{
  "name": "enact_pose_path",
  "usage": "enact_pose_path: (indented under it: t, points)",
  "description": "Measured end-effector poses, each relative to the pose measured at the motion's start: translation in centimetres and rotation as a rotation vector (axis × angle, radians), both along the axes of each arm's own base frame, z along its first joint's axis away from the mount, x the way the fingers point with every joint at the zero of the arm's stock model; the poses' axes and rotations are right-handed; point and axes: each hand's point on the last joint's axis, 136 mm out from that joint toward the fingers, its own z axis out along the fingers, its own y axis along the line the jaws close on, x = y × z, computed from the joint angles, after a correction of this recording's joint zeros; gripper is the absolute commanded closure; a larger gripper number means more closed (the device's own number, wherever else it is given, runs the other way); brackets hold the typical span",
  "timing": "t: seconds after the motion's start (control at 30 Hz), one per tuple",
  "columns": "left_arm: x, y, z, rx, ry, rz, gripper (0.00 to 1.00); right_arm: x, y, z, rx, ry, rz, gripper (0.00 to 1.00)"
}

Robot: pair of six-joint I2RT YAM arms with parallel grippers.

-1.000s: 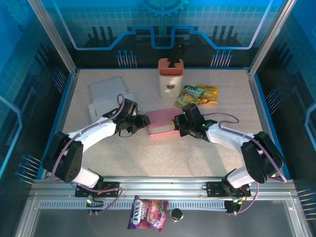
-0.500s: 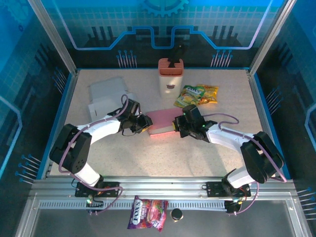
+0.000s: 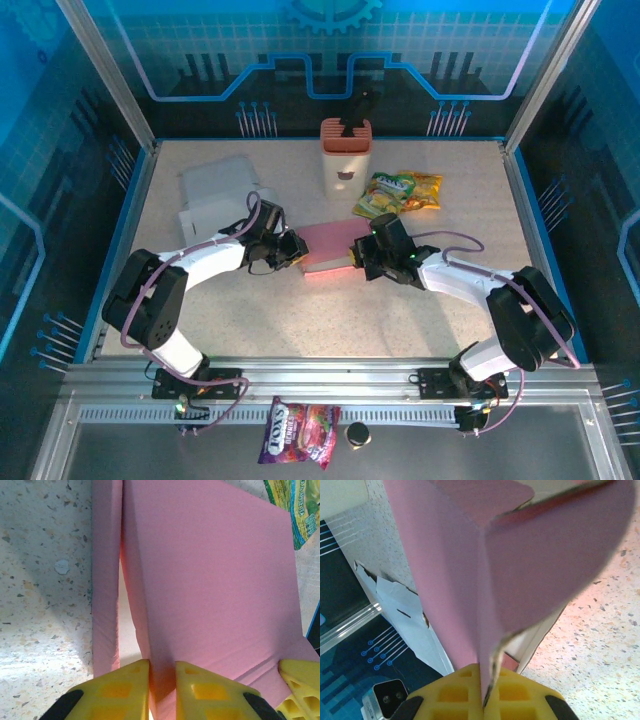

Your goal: Fold the paper box

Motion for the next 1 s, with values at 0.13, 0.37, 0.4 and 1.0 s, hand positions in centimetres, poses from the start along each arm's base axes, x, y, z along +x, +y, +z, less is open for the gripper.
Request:
enact_pose_path:
  t: [0.13, 0.37, 0.4, 1.0]
  points:
    - [-0.7, 0.3, -0.8, 0.03, 0.03, -0.021, 0.74, -0.5, -0.1, -0.5, -0.006, 0.009, 0.016, 1.0]
    - [-1.4, 0.8, -1.9, 0.076, 0.068, -0.047, 0.74, -1.3, -0.3, -1.5, -0.022, 0.026, 0.048, 0.92]
    - [-1.5, 0.8, -2.0, 0.079, 0.067, -0.053, 0.74, -1.4, -0.2, -1.5, -0.022, 0.028, 0.05, 0.87]
    - [-1.5, 1.4, -2.7, 0.135, 0.081, -0.07, 0.73, 3.6, -10.2, 7.4, -0.448, -0.271, 0.417, 0.54]
